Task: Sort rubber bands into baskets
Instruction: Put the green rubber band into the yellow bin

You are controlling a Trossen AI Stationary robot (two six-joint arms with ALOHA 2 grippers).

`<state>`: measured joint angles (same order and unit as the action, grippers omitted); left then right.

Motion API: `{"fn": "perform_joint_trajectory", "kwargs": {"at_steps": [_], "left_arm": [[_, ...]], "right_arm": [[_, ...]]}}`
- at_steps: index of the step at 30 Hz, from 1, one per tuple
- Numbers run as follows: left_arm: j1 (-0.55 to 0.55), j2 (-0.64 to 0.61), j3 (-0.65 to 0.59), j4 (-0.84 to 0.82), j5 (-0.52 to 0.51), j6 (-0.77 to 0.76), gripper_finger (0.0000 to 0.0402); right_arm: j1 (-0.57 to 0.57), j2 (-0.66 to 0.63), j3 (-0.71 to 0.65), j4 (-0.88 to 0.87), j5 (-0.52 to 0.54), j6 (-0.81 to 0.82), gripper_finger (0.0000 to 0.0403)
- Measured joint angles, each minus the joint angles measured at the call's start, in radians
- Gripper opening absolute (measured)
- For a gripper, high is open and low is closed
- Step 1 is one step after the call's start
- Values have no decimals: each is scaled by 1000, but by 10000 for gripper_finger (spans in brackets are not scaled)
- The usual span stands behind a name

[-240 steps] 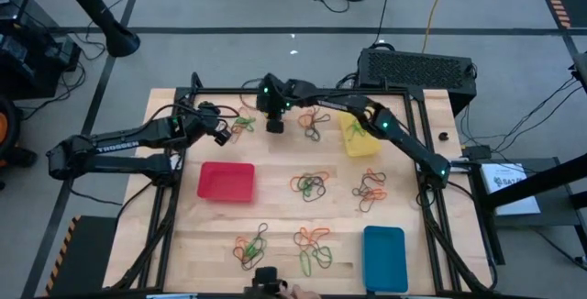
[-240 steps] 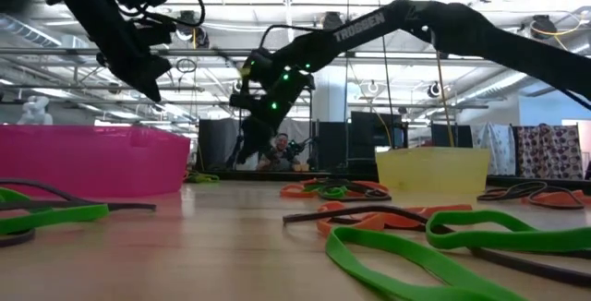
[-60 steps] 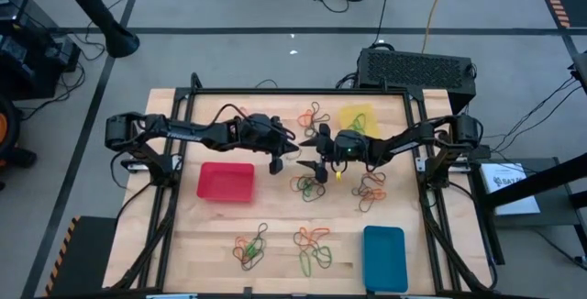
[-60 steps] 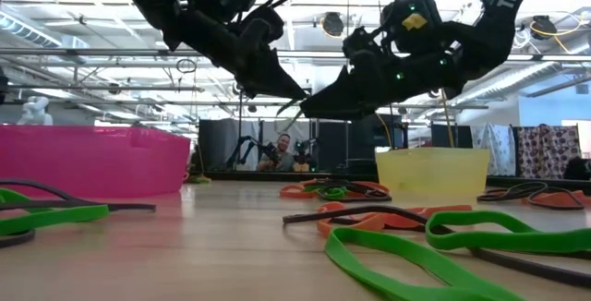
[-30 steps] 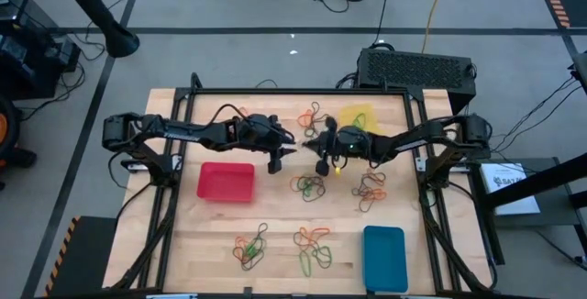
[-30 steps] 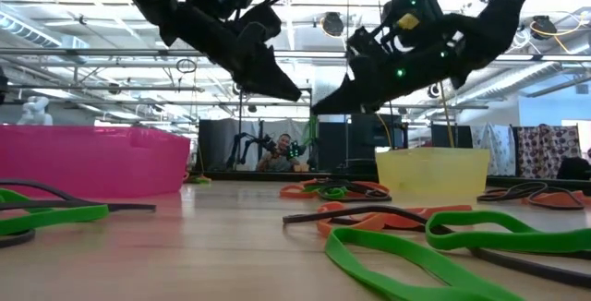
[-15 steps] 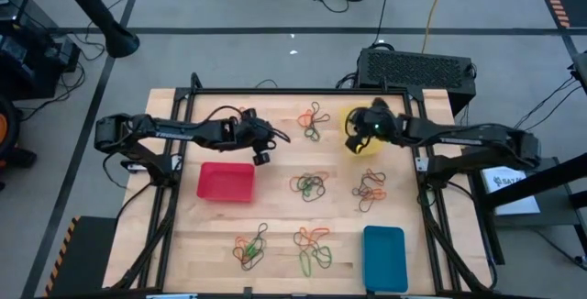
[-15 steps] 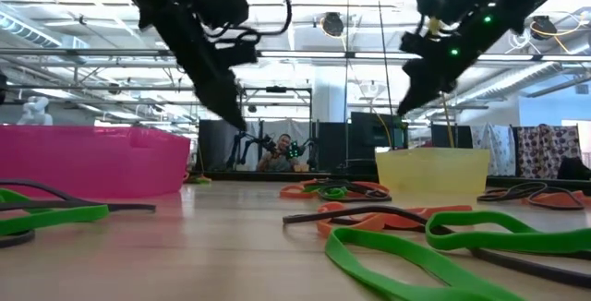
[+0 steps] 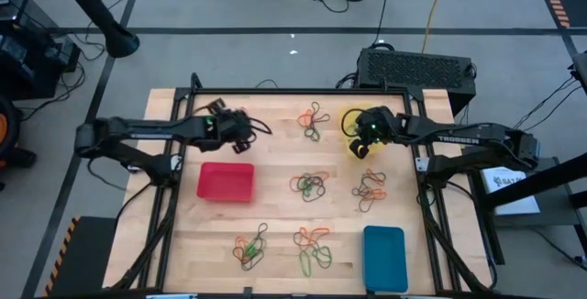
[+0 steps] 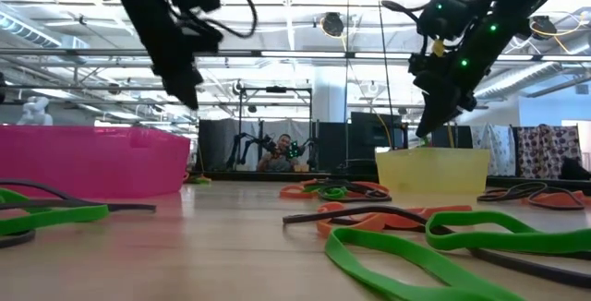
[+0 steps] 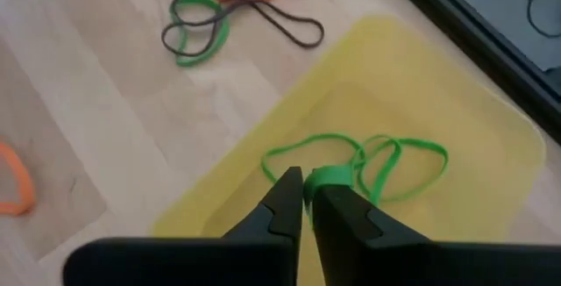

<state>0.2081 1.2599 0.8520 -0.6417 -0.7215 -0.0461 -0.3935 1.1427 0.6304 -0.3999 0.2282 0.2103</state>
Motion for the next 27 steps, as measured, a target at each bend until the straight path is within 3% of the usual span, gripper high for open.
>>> {"fn": "perform_joint_trajectory", "kwargs": {"at_steps": [5, 10, 14, 19, 24, 27], "left_arm": [[0, -174, -115, 80, -86, -26, 148], [5, -339, -271, 306, -123, 29, 148], [7, -435, -325, 445, -65, 79, 148], [6, -526, -327, 465, 66, 89, 148], [6, -601, -340, 477, 212, 86, 148], [6, -632, -372, 496, 287, 85, 148]], "right_arm": [[0, 0, 0, -46, -60, 14, 43], [1, 0, 27, -148, -79, 16, 66], [1, 0, 127, -316, -78, 48, 81], [31, 0, 276, -397, -77, 65, 89], [143, 6, 318, -202, -81, -2, 89], [236, 44, 318, -32, -137, -65, 89]]}}
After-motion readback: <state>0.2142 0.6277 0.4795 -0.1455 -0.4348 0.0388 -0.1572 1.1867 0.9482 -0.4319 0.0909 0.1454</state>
